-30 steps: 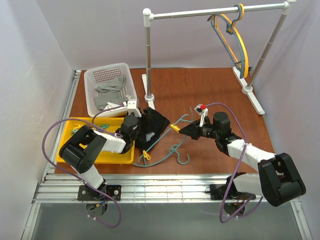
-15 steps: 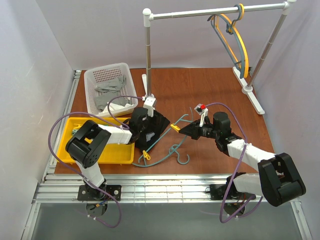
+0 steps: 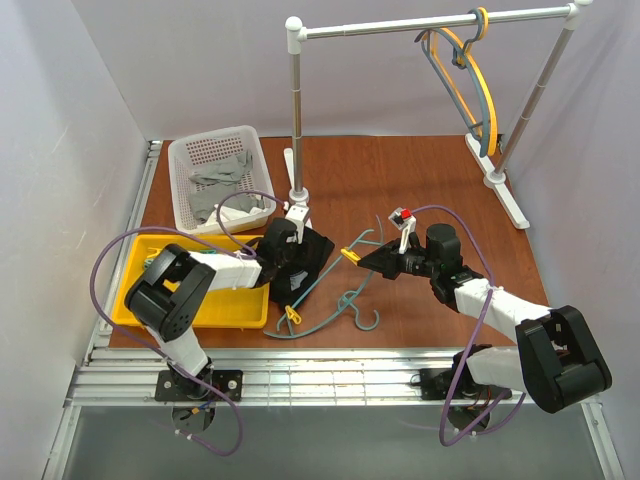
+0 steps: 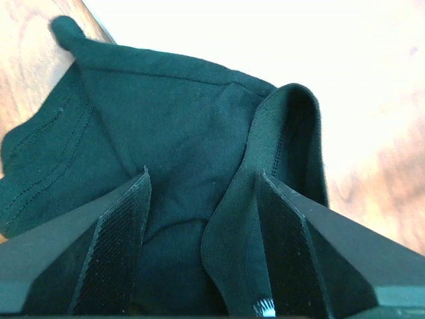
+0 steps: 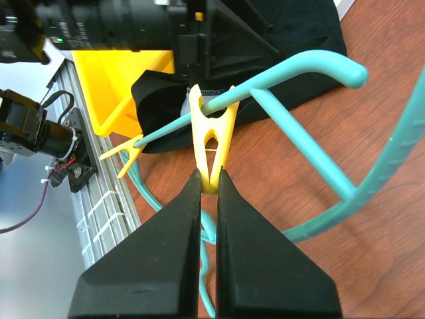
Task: Clip the underwear to the hanger
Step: Clamp the underwear onto the hanger.
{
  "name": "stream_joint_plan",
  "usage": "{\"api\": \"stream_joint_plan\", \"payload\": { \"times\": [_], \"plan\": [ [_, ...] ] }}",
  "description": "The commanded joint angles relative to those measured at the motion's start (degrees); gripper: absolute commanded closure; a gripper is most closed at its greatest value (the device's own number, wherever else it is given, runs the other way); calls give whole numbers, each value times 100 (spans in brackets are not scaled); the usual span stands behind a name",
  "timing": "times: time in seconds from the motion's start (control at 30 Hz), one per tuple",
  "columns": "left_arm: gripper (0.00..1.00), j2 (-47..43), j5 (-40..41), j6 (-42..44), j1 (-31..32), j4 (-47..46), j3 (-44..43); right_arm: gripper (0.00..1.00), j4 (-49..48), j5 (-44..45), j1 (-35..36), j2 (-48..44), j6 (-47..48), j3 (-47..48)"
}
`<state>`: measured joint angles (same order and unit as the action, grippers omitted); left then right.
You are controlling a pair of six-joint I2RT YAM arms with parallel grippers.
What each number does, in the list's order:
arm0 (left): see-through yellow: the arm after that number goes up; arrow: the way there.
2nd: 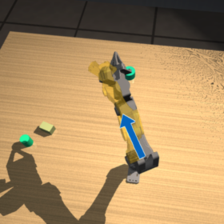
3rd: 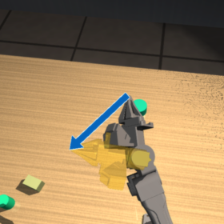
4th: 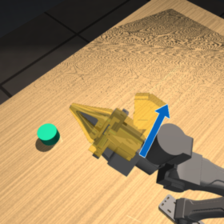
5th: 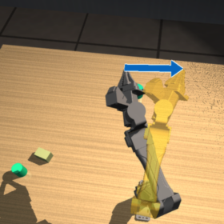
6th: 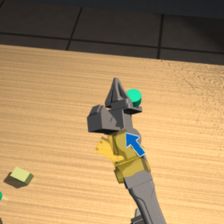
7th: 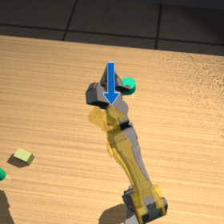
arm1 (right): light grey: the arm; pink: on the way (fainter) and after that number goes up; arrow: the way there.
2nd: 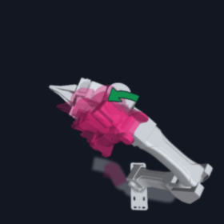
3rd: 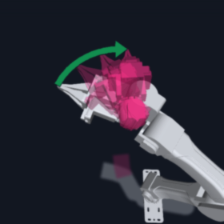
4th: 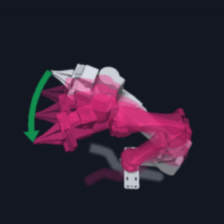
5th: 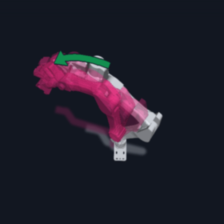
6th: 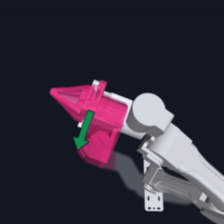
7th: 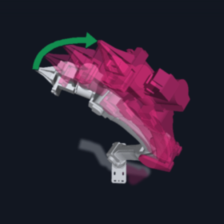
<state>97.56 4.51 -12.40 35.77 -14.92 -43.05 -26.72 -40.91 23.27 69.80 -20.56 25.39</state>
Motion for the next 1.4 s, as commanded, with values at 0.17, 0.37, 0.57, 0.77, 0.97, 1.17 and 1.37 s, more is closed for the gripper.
{"api": "stream_joint_plan", "payload": {
  "times": [0.17, 0.37, 0.57, 0.77, 0.97, 1.17, 1.37],
  "plan": [
    [45, -914, -82, -34, 132, 67, 350, 99, -123, -128, -24, 34, 122, 177],
    [50, -730, -214, -166, 132, 647, 156, 99, -132, -146, -33, 16, 113, 177],
    [51, -659, 15, -254, 194, 1017, 68, 99, -132, -137, -24, 7, 113, 168],
    [85, -720, -178, -210, 308, 1044, 51, 99, -140, -146, -33, 16, 96, 168],
    [100, -1263, -118, 80, 554, 237, 541, 99, -149, -172, -24, 43, 52, 204],
    [100, -2196, 146, 300, 765, -827, 1157, 99, -149, -225, -15, 86, -45, 212],
    [100, -2733, 120, 475, 888, -1400, 1598, 99, -176, -242, -6, 104, -106, 230]
  ]
}}
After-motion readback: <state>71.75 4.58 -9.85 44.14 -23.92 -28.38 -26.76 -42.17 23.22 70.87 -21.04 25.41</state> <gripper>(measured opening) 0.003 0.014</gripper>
